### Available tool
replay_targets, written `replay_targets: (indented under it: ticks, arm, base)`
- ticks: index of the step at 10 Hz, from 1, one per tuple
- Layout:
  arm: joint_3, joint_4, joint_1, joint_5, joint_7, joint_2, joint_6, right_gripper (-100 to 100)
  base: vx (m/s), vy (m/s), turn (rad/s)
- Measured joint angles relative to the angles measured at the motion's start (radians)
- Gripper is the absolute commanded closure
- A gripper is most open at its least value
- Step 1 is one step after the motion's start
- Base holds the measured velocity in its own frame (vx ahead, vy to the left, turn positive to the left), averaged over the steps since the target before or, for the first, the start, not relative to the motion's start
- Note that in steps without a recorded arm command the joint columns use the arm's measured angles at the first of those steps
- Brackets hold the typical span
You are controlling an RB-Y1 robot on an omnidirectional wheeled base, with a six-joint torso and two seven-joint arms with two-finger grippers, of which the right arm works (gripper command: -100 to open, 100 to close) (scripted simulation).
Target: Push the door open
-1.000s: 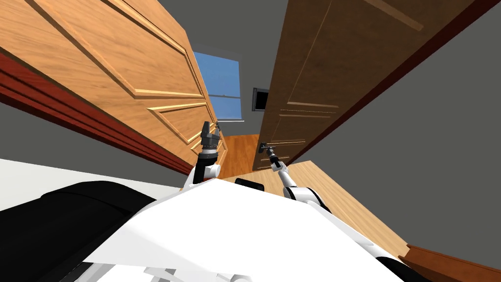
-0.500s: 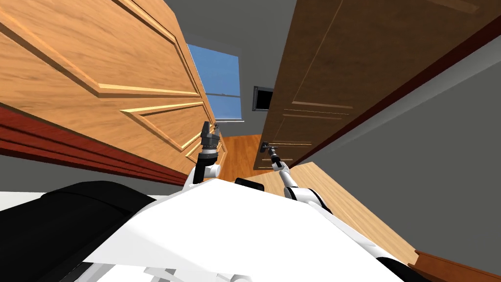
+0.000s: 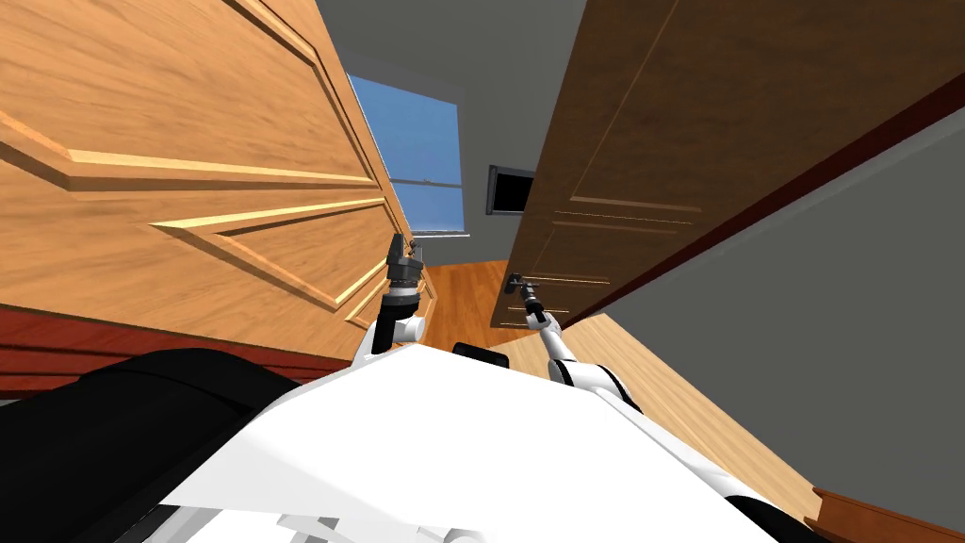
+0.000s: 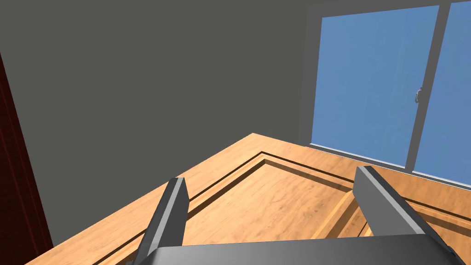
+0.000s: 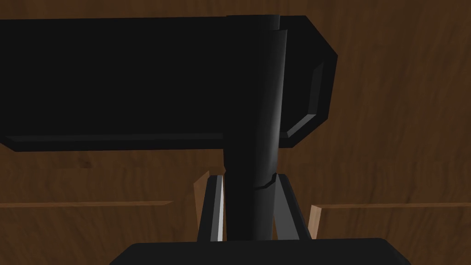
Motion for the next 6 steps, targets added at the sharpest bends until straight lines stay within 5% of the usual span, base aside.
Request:
replay_targets:
  ticks: [3,4,6]
  arm:
    - [-0.028,-0.030,0.019,-0.014,0.021,-0.003,0.021,100]
    - [-0.042,0.012,-0.003,-0.020,0.033,-0.003,0.006,100]
    - [-0.065,0.024,-0.004,-0.033,0.050,-0.007,0.009,100]
  base:
    - [0.109,0.114,-0.051]
    - [0.123,0.126,-0.070]
    - [0.148,0.141,-0.067]
